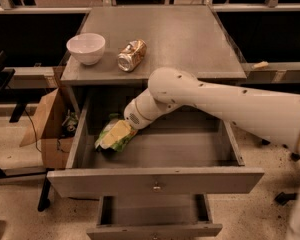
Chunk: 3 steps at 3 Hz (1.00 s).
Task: Pick green rice chip bag from top drawer and place on counter
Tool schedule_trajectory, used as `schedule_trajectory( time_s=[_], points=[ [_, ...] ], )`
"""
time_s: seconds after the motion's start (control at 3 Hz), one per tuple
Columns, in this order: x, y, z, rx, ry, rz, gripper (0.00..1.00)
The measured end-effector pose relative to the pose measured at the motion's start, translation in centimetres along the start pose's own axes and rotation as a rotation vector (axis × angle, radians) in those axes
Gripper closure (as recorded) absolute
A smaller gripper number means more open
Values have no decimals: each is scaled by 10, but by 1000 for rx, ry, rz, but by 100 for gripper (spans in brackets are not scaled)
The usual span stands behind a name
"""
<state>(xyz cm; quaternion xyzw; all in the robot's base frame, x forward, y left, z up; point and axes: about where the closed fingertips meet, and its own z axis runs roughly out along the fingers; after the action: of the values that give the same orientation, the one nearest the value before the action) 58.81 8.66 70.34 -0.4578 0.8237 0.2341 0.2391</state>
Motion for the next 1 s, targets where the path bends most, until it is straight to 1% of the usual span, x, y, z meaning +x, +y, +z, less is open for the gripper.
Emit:
schedule_trajectory(
  time_s=[0.33,0.67,1.0],
  points=[
    [-4,-5,43,-43,1,12,0],
    [-6,-5,75,-67,15,28,0],
    [-4,-5,92,-67,32,44,16]
  ],
)
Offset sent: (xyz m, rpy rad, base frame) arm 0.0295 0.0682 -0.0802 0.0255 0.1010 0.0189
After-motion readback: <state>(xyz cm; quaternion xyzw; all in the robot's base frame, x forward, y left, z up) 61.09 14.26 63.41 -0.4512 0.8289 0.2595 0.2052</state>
